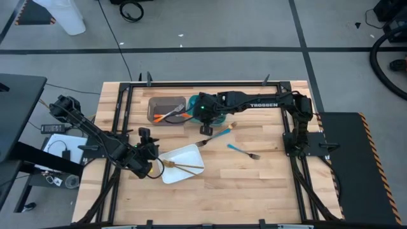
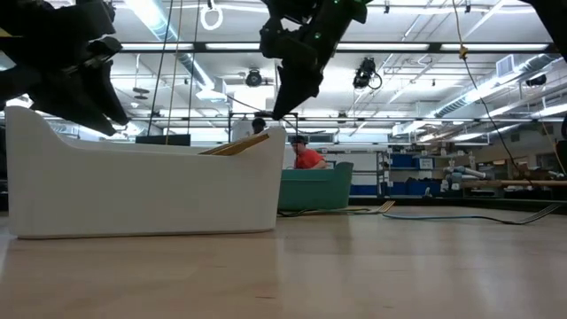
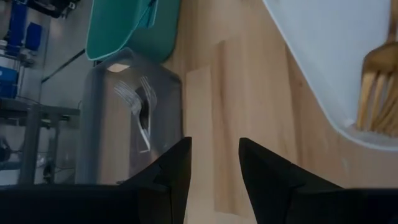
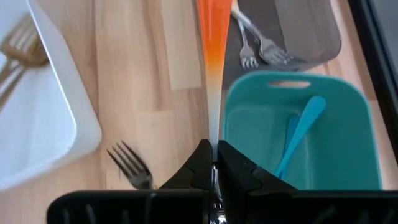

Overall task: Sort silverware by color (type)
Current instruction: Put the orange fork into the black bin

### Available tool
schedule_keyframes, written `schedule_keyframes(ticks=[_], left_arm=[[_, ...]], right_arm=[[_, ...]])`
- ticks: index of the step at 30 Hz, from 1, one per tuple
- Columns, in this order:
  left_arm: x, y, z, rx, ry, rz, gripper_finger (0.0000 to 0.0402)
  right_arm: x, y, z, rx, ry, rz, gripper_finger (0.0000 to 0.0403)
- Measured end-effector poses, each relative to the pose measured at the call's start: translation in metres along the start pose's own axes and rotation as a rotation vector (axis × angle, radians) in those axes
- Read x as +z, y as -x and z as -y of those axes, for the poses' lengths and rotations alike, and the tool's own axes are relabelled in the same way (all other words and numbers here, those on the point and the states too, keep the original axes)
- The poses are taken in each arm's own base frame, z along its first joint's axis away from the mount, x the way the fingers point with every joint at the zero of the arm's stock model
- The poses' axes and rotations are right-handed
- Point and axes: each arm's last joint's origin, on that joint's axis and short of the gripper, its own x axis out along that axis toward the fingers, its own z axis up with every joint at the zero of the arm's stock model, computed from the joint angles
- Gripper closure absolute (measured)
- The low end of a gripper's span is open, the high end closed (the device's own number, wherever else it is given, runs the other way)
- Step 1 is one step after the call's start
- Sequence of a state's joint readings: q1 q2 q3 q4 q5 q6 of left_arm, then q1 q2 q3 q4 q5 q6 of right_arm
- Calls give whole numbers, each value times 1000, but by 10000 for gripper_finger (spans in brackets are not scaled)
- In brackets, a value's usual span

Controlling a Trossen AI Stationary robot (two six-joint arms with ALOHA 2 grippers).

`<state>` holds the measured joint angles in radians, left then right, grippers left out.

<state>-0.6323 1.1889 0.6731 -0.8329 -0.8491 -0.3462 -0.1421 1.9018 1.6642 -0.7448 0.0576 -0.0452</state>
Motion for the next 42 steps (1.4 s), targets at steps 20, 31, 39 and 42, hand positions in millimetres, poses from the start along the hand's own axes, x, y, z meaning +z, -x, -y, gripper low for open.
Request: schedule_keyframes(ticks=[20,31,39,42], left_arm=[[2,-4,7,40,88,117,260],[-18,-7,1,35,179,196,260],[-33,-12,-5,43,254,225,260],[-34,-13,-7,46,284,240,260]], right_arm=[[11,3,-29,-10,-30,117,383],[16,3,-25,-11,-42,166,383],[22,1,-12,-2,-61,224,383],[24,-1,-8,11,-66,251,383]])
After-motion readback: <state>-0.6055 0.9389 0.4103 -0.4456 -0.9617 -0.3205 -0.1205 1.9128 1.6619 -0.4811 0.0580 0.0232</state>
